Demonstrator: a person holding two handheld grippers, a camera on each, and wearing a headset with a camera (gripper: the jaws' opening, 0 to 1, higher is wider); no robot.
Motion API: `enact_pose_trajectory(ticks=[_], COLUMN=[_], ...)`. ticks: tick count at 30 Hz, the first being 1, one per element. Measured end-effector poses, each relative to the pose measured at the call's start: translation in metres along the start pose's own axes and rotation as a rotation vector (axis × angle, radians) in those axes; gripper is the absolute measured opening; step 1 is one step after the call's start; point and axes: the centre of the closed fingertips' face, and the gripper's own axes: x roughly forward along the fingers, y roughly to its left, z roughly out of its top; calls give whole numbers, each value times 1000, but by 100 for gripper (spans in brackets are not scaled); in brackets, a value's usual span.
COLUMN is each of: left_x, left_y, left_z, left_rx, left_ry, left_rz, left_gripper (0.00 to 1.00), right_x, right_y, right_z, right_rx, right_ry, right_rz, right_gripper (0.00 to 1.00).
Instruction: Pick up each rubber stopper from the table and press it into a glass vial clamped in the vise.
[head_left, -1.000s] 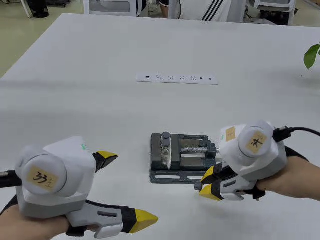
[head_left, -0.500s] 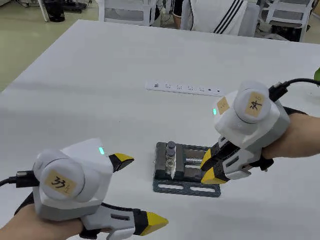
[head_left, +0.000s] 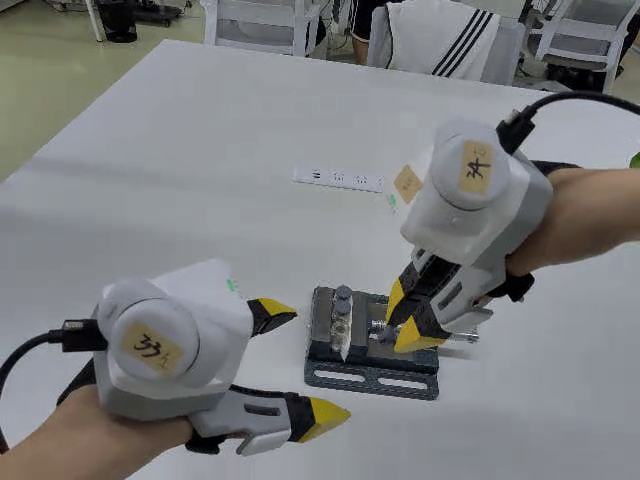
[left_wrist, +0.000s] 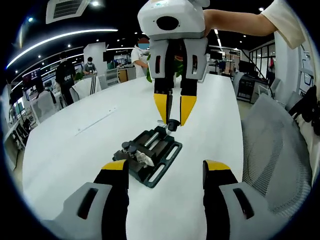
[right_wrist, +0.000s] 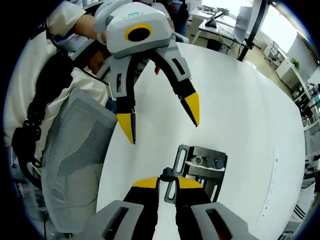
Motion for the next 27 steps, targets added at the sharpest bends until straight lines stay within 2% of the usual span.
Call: enact_pose_trajectory(ticks=[3, 7, 10, 14, 18, 23, 27], left_x=[2, 6, 10, 14, 21, 27, 32], left_y=[3, 3, 0, -7, -14, -18, -20], left_z=[8, 17, 21, 27, 31, 39, 40], left_rx=[21, 34, 70, 81, 85, 101, 103], left_ry=[-5, -13, -7, -6, -8, 1, 14], left_rz=[1, 0, -9, -34, -61, -71, -86], left_gripper=[50, 43, 37, 26, 24, 19, 16], right_x=[-5, -8, -9, -8, -7, -7, -7], right_y=[-5, -2, 4, 6, 3, 7, 9], right_z=[1, 3, -1, -4, -7, -9, -8], right_rx=[-35, -53, -69, -92, -106, -117, -123], right_ry=[39, 63, 114, 162, 205, 240, 253], right_rz=[6, 30, 54, 64, 62, 79, 88], right_gripper=[7, 7, 7, 7, 7, 7, 7])
